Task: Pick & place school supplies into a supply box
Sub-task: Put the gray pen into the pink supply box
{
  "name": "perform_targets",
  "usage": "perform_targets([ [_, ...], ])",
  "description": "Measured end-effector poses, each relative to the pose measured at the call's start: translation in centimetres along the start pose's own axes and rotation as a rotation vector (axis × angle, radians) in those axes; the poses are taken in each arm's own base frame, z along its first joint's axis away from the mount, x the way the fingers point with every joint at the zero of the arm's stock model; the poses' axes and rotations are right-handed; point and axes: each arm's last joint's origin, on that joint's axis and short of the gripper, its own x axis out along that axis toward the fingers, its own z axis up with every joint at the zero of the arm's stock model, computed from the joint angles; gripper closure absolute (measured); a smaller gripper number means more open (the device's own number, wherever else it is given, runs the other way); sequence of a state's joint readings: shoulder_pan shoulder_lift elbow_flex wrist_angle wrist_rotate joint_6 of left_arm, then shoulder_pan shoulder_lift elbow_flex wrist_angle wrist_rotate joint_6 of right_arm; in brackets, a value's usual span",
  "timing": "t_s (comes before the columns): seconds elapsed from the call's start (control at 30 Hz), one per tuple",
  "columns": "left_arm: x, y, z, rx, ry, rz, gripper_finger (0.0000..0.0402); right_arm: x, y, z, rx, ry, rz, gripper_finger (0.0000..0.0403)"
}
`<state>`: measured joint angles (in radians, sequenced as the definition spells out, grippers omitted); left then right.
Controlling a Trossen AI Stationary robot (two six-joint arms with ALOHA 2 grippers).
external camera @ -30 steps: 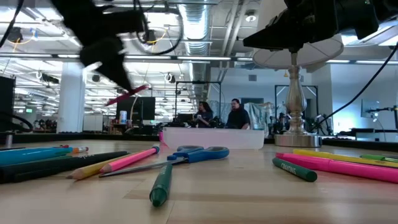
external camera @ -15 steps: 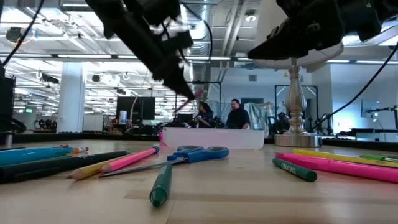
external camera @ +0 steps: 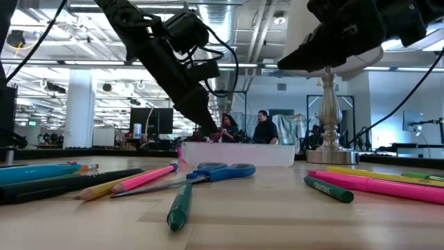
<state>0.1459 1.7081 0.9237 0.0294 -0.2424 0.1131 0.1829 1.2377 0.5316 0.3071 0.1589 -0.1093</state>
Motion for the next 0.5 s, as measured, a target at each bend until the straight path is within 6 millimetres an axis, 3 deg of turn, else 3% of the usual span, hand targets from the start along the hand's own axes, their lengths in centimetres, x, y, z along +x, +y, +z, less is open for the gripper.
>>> perform_targets([
  [0.23,-0.3,-0.3,0.3,0.023,-0.022,-0.018,0.0249,-0.1,0.4,-0.7,0.090,0.077,0.014,0.0403],
  [0.5,-3.6,-2.2,0.9,0.105,-0.013,-0.112,0.0239,-0.6,2.0,-1.9,0.291,0.204,-0.020,0.0403],
])
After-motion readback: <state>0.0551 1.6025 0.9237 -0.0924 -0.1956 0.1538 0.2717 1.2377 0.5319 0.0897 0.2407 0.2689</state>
